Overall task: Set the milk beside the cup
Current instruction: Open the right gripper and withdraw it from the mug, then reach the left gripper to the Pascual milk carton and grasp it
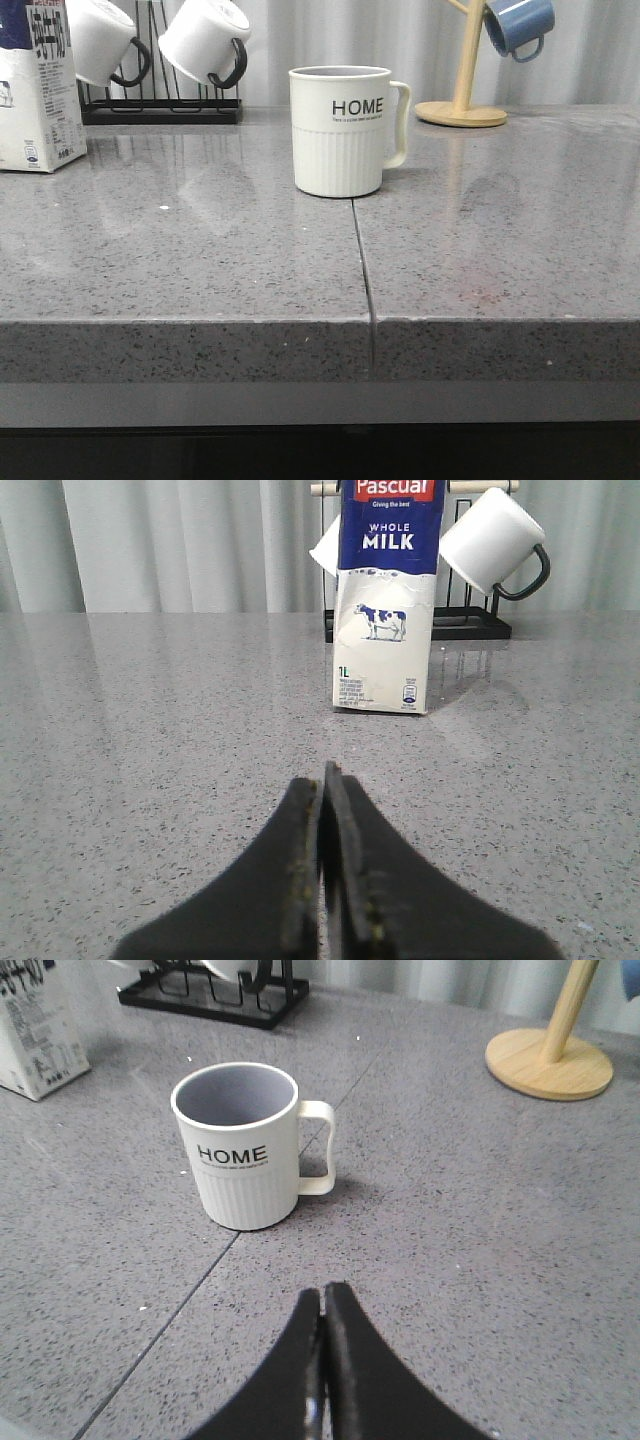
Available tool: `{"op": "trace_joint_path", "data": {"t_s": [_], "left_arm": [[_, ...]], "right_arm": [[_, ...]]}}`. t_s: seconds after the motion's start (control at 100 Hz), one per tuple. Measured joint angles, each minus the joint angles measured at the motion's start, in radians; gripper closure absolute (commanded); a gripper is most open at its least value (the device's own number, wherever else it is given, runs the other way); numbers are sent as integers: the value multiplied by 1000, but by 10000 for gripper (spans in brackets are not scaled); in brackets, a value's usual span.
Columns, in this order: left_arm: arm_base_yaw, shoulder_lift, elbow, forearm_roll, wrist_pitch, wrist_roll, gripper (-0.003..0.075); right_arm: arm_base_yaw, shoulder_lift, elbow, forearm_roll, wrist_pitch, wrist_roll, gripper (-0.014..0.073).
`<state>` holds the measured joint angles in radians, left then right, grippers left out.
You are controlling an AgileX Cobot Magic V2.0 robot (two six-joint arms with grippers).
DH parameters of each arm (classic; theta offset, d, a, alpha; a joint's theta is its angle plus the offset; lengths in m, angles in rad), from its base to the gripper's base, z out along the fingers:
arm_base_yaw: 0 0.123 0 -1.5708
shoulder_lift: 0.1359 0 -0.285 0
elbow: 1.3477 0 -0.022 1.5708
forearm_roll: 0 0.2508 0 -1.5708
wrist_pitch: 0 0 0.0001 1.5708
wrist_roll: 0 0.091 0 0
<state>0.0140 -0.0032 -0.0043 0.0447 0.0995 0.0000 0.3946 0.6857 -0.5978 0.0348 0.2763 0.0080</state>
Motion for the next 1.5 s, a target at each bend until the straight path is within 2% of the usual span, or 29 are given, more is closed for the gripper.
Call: {"op": "trace_joint_path", "data": {"t_s": [0.33, 0.63, 0.89, 1.0, 1.15, 1.36, 1.43, 1.5], "left_arm": [[0, 0, 0, 0, 0, 0, 741], [0, 0, 0, 0, 0, 0, 741], [0, 0, 0, 0, -6, 0, 741], [0, 0, -19, 9, 41, 0, 741], [0, 34, -120, 55, 130, 0, 741], [0, 230, -286, 78, 139, 0, 738], [0, 311, -340, 78, 151, 0, 701], [0, 391, -391, 78, 160, 0, 599]], "right_arm": [[0, -366, 131, 0, 186, 0, 659], [0, -633, 166, 0, 318, 0, 659], [0, -662, 168, 0, 329, 0, 659], [0, -662, 168, 0, 329, 0, 659], [0, -662, 168, 0, 329, 0, 659], [0, -662, 168, 0, 329, 0, 659], [0, -662, 168, 0, 329, 0, 659], [0, -662, 168, 0, 329, 0, 659]]}}
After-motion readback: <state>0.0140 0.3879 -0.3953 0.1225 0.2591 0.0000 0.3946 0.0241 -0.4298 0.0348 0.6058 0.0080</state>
